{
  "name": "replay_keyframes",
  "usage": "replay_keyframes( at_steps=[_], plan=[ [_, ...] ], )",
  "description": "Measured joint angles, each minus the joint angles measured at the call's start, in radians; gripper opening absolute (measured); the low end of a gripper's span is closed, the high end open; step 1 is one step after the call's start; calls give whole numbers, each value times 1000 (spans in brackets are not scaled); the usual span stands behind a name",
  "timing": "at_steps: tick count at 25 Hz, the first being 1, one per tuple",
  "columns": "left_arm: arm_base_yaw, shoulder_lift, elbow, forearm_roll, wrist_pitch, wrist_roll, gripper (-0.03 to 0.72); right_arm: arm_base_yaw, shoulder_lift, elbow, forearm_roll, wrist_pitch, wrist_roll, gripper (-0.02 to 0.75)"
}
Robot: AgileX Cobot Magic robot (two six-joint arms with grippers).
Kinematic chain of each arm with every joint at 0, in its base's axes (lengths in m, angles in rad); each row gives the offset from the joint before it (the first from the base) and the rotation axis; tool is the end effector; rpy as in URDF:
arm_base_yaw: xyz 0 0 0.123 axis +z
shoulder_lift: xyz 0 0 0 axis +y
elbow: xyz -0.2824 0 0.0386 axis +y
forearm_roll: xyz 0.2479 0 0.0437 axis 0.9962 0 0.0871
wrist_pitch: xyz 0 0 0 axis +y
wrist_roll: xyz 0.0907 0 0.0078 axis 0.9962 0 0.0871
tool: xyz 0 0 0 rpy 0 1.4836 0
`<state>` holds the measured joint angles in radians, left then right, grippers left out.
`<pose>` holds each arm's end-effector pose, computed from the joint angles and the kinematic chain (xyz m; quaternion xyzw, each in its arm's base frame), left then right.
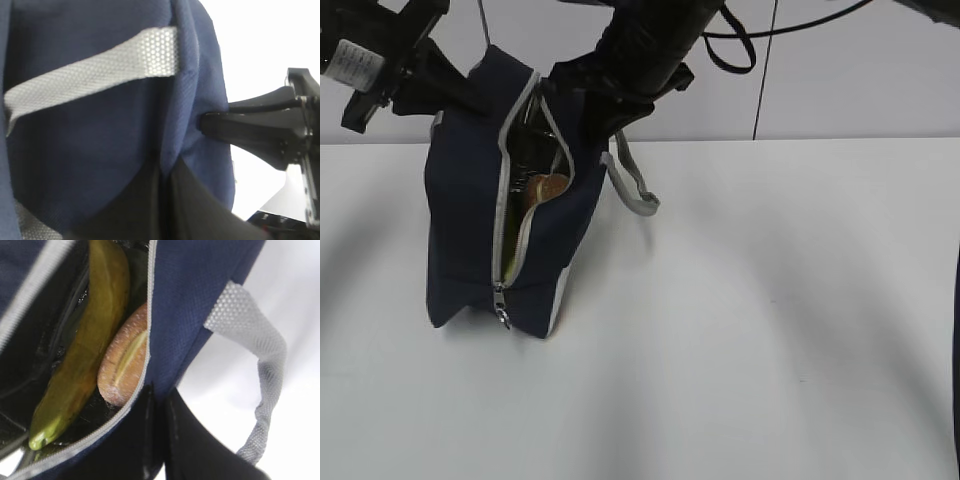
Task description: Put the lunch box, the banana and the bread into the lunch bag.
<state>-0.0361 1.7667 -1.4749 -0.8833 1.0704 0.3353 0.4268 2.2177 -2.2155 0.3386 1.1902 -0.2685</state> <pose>0.3727 -0.0753 0.3045 0.0201 0.9061 -0.3768 0.1915 0.4338 0.2281 0.2916 -0.3034 0.9102 0.1841 0.2135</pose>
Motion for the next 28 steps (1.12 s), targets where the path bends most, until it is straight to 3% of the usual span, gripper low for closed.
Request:
replay_keyframes(
  at_steps=[12,18,28],
  plan=[
    [-152,17,0,-127,-228,1,-3,-106,-73,-75,-60,81,52,-6],
    [-162,82,0,-199,-275,4,-3,-113,-73,-48,-76,81,65,-6],
    [-162,136,0,-222,-292,4,-3,-113,-73,63,-74,58,48,-6]
  ],
)
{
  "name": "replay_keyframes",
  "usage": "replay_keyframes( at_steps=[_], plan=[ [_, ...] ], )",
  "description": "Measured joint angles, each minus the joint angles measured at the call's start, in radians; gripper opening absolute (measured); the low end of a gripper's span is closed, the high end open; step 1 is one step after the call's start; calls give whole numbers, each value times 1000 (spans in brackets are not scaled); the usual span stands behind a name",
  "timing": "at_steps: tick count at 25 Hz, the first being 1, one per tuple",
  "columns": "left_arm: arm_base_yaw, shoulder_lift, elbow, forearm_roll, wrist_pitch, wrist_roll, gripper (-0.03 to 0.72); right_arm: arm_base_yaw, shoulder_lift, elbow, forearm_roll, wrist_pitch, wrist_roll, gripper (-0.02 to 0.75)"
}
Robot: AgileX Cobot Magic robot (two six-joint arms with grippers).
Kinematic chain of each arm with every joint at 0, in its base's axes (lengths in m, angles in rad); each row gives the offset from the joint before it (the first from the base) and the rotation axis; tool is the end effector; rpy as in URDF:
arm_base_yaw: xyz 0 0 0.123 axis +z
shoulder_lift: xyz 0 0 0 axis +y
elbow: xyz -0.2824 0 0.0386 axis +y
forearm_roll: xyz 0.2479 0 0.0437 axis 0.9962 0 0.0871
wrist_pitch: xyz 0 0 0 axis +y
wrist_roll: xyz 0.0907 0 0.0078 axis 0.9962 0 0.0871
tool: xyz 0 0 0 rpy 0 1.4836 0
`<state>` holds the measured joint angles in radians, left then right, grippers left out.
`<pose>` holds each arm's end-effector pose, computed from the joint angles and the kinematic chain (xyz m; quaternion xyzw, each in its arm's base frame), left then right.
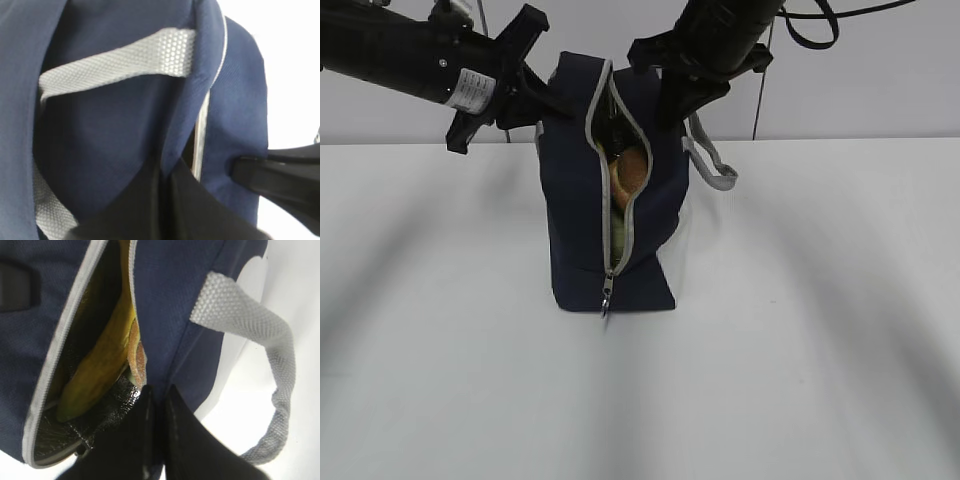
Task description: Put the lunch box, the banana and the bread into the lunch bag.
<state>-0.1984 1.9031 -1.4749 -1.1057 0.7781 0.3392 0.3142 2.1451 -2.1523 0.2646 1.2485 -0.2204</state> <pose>0.4041 -0.1396 0.2655 -0.0516 0.8745 -0.4285 0.2213 0.4399 0.1667 0.3043 -0.2417 0.9393 0.1405 0.1987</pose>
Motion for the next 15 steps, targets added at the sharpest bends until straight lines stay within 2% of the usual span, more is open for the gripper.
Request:
replay_keyframes(
  at_steps=[9,11,14,15],
  plan=[
    [0,11,0,0,-11,0,6,0,0,11,0,0,-5,10],
    [1,13,0,0,13,0,43,0,-1,11,0,0,-5,60],
    [16,13,0,4,64,0,169,0,-9,11,0,0,-5,225],
    [23,13,0,6,83,0,231,0,-16,11,0,0,-6,293]
  ],
)
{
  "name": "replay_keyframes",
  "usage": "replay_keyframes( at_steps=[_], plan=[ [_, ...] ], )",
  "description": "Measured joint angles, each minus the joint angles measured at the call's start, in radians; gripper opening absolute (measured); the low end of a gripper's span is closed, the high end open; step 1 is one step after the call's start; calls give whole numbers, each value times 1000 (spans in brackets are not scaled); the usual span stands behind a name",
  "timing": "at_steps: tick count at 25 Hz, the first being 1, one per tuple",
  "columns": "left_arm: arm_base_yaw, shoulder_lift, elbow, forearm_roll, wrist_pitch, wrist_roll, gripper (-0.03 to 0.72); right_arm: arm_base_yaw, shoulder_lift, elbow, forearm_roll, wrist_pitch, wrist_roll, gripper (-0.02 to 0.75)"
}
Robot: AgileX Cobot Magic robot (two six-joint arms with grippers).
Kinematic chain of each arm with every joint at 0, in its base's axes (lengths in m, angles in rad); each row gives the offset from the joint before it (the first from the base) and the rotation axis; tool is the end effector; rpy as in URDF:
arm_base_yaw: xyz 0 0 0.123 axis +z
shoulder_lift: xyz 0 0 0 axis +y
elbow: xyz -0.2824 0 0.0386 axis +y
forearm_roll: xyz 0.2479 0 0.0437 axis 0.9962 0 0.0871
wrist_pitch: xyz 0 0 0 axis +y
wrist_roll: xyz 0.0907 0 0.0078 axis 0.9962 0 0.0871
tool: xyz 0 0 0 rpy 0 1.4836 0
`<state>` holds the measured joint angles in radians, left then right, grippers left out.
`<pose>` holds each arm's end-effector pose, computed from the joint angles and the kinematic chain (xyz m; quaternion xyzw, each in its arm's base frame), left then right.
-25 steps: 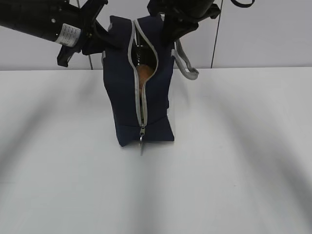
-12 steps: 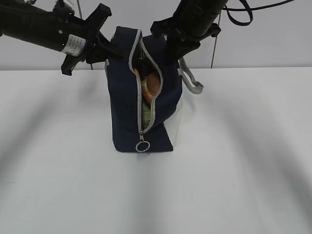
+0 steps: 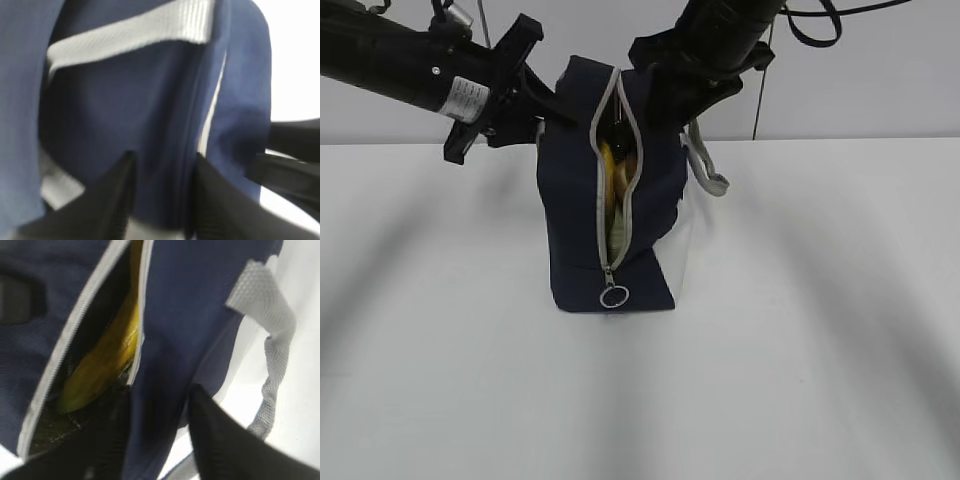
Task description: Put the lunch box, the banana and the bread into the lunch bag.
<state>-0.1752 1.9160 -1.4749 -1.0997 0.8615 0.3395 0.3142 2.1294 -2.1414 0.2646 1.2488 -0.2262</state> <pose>0.4022 -0.1338 0.2594 -0.0426 0.8790 -0.4366 0.1872 0.4367 0.1657 0.3085 -0.2446 0.9381 0.1401 0.2012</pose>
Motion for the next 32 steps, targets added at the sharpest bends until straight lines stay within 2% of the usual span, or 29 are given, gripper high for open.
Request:
replay_keyframes(
  at_steps=[2,5,9,12,15,18,24,27,32],
  plan=[
    [19,-5,0,8,34,0,302,0,-19,0,-15,0,-2,405],
    [53,-34,0,22,77,0,354,0,-67,0,-43,0,-2,474],
    [80,-100,0,71,130,0,364,12,-162,30,-54,0,-21,492],
    [81,-164,0,190,173,-29,365,51,-234,98,-96,0,-42,493],
    [81,-218,0,308,215,-89,365,109,-303,192,-185,0,-49,492],
    [81,-267,0,386,241,-120,365,162,-376,289,-230,2,-51,486],
    [81,-332,0,404,297,-133,365,201,-559,507,-232,-10,-55,477],
    [81,-352,0,408,328,-141,365,210,-673,688,-232,-122,-66,477],
    [81,-382,0,411,346,-143,365,251,-851,1047,-200,-516,-138,477]
  ],
)
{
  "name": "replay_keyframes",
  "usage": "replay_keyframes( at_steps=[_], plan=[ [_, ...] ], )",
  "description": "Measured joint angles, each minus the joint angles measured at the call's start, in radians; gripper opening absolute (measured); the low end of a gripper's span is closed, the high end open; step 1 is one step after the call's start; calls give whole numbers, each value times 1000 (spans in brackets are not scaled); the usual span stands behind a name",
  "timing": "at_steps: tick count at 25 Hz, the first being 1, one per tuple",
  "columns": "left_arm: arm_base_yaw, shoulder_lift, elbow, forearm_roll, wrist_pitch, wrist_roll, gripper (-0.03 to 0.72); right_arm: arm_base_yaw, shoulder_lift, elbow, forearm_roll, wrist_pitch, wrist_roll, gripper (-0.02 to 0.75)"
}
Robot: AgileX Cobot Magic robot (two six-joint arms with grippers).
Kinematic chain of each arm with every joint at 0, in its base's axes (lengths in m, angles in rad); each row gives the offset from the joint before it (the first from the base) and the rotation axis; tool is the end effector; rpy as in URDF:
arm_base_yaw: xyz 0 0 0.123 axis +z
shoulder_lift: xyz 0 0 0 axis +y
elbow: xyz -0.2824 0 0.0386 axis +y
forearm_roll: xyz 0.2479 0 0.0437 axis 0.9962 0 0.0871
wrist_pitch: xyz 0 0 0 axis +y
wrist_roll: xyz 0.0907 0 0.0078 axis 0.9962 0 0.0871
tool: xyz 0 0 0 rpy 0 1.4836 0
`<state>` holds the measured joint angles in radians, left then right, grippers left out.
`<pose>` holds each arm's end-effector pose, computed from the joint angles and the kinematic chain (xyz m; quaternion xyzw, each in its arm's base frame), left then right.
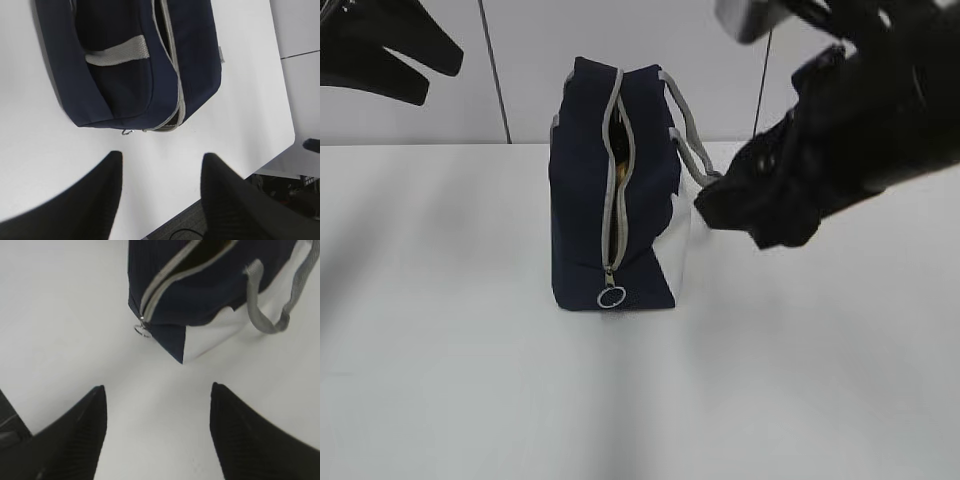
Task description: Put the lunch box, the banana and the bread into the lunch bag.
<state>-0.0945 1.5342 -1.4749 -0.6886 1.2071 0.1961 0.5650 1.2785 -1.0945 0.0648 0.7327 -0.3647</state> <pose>0.3059 -0.0833 0.3708 0.0779 0.9218 -0.3231 0.1998 0.2248 0.1472 0.3350 -0.4046 0.8393 0.0650 0.3573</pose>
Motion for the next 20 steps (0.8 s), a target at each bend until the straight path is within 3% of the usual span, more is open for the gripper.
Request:
replay_keyframes(
  at_steps=[11,20],
  plan=[
    [0,-3,0,20,11,0,363,11,-47,583,176,-994,-56,407],
    [0,-3,0,61,0,0,350,11,193,660,161,-1356,-25,393]
  ],
)
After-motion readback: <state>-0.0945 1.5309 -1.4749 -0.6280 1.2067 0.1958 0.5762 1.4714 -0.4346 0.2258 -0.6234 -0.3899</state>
